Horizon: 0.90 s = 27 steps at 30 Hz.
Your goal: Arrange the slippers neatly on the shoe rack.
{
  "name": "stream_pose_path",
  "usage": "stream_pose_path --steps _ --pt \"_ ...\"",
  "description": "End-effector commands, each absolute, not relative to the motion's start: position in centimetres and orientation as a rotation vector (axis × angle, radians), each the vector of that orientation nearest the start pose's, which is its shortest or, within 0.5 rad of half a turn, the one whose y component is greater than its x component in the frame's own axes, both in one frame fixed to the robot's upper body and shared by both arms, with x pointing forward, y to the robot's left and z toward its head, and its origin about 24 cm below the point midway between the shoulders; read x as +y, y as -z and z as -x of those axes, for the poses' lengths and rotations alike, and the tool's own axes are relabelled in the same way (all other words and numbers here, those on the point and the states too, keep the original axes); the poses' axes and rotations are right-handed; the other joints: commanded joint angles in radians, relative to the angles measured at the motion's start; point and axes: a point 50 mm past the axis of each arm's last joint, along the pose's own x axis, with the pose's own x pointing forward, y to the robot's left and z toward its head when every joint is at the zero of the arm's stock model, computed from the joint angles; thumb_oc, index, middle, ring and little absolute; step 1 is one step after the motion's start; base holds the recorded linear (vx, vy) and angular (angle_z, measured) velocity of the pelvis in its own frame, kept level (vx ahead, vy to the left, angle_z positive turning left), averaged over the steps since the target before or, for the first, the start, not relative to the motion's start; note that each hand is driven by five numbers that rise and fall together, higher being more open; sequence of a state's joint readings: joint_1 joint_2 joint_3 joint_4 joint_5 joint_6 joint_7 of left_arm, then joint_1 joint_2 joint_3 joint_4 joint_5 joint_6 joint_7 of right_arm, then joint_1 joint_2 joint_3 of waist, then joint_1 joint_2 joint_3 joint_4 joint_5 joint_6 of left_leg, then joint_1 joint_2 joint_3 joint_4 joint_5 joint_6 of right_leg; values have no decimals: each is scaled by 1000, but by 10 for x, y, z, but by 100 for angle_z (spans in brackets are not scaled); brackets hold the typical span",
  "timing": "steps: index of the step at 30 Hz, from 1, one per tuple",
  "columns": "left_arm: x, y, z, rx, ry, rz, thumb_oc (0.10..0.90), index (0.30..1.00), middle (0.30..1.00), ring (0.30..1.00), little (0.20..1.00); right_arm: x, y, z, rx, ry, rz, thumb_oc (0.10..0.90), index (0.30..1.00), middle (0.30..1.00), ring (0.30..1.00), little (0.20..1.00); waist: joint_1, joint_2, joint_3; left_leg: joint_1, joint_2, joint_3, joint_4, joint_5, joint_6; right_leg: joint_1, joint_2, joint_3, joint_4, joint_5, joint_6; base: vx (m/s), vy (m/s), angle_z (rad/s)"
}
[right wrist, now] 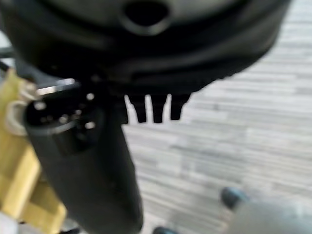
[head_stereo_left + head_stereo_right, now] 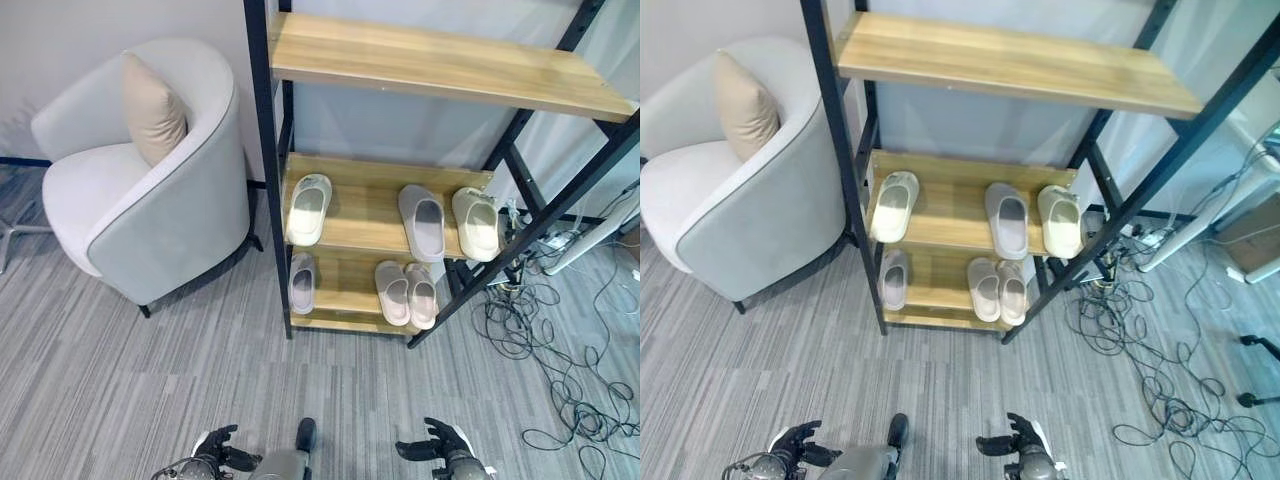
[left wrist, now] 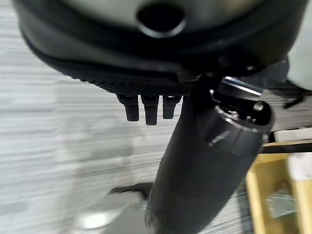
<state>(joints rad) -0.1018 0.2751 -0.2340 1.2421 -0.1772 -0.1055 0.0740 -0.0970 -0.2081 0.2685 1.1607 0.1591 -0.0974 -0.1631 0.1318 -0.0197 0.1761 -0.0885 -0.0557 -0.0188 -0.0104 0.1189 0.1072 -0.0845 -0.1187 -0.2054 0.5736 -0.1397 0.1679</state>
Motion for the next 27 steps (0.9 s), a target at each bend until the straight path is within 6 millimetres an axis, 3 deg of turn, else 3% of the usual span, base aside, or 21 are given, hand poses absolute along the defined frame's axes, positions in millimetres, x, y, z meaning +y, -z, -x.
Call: stream_pose_path --steps 1,3,5,6,7,13,15,17,20,23,25,27 --pt "238 143 -143 987 -114 -269 800 900 900 900 900 -222 131 -167 854 119 324 800 900 900 900 900 4 28 -12 39 27 -66 22 -116 -48 -32 17 -55 -124 130 -28 219 5 17" --pt "237 144 -139 1003 -106 -272 800 900 900 900 900 -222 130 -168 848 117 323 800 900 900 900 900 -9 24 -9 66 23 -74 8 -127 -54 -44 31 -45 -236 102 -42 250 -23 31" --pt "236 146 -137 1019 -103 -267 800 900 900 900 900 -223 128 -171 840 120 323 800 900 900 900 900 -20 16 -4 86 14 -86 -1 -138 -62 -62 29 -28 -371 123 -41 177 -54 24" --pt "236 146 -136 1019 -103 -267 800 900 900 900 900 -224 128 -171 840 120 323 800 900 900 900 900 -20 18 -2 90 15 -87 -1 -139 -62 -57 31 -30 -375 124 -42 220 -73 20" --pt "235 149 -132 1037 -122 -251 800 900 900 900 900 -223 126 -175 824 118 323 800 900 900 900 900 -29 16 1 114 11 -97 -10 -151 -70 -91 26 -25 -447 169 -32 224 -75 15" --pt "232 156 -112 1100 -124 -227 800 900 900 900 900 -222 126 -170 817 99 322 800 900 900 900 900 -36 0 -22 148 9 -113 15 -206 -92 -33 52 -5 -548 190 -45 193 -79 25" --pt "229 158 -109 1113 -127 -209 800 900 900 900 900 -223 126 -168 808 105 316 800 900 900 900 900 -37 -4 -28 131 24 -94 71 -234 -120 4 55 -29 -584 182 -54 218 -140 17" --pt "225 156 -116 1093 -127 -192 800 900 900 900 900 -225 122 -172 781 121 307 800 900 900 900 900 -37 -10 -11 54 43 -48 212 -220 -154 35 46 -46 -600 170 -69 57 -86 30" --pt "222 155 -122 1071 -129 -183 800 900 900 900 900 -228 119 -177 762 136 301 800 900 900 900 900 -24 -20 19 -50 70 -7 341 -201 -151 75 46 -51 -607 143 -93 50 -45 32" --pt "221 156 -120 1078 -137 -175 800 900 900 900 900 -228 119 -176 765 139 296 800 900 900 900 900 -19 -25 15 -59 87 -1 273 -203 -151 94 44 -55 -613 128 -90 123 20 4" --pt "219 157 -118 1086 -127 -169 800 900 900 900 900 -227 119 -175 763 134 288 800 900 900 900 900 -16 -9 5 -51 120 -9 139 -147 -163 109 58 -62 -606 107 -86 191 116 8" --pt "219 158 -114 1099 -118 -184 800 900 900 900 900 -225 121 -174 772 113 297 800 900 900 900 900 -18 0 -3 -37 109 -53 104 -125 -166 115 63 -46 -592 95 -88 110 143 3"
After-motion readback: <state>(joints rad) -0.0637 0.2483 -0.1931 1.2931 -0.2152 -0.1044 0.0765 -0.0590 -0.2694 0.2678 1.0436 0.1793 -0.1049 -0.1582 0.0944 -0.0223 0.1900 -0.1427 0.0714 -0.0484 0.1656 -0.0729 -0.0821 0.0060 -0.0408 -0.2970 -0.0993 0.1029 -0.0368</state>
